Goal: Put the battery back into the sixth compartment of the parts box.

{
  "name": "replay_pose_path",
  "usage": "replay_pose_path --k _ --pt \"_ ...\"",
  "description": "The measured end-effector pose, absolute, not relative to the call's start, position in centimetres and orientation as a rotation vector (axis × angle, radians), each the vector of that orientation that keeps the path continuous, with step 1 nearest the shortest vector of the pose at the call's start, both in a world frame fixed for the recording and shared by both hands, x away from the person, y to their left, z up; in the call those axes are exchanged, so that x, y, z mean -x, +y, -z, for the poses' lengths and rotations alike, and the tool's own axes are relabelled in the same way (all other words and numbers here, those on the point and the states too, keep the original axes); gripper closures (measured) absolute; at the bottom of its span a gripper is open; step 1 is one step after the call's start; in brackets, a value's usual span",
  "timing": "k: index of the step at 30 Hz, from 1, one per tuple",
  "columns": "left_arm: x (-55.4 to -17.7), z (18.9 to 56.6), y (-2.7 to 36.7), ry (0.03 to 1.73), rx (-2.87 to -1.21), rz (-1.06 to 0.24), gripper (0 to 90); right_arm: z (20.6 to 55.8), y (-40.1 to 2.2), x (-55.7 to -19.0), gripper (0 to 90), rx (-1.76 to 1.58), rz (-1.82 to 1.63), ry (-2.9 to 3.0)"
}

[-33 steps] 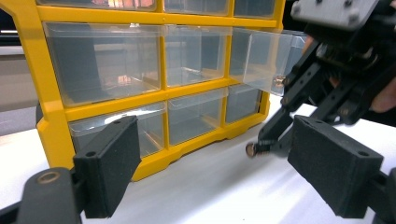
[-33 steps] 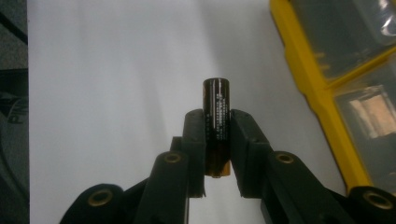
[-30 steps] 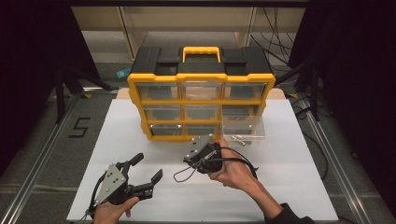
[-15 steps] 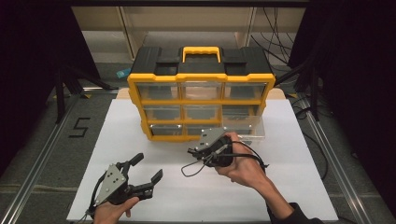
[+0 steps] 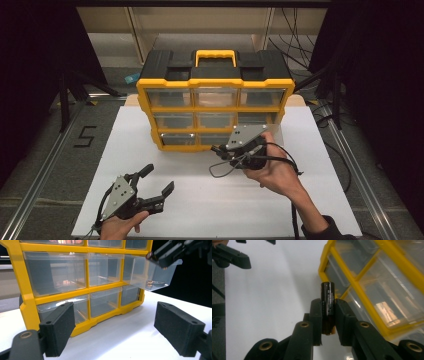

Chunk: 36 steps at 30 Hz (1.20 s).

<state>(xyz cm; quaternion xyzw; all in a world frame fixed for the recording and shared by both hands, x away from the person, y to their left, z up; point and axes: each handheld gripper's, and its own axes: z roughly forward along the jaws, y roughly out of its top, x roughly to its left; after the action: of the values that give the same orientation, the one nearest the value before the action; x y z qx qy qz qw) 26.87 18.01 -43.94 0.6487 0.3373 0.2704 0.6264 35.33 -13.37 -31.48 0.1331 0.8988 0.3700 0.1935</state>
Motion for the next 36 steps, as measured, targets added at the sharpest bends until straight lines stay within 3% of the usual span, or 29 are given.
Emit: replay_pose_path --k 16,36 --pt "-26.9 43.9 18.0 0.774 -1.488 -0.620 16.5 28.7 -18.1 -36.0 76.8 -0.497 -1.083 2.390" --pt "-26.9 43.9 18.0 0.774 -1.489 -0.620 16.5 28.5 -22.5 -37.4 76.7 -0.630 -1.042 2.344"
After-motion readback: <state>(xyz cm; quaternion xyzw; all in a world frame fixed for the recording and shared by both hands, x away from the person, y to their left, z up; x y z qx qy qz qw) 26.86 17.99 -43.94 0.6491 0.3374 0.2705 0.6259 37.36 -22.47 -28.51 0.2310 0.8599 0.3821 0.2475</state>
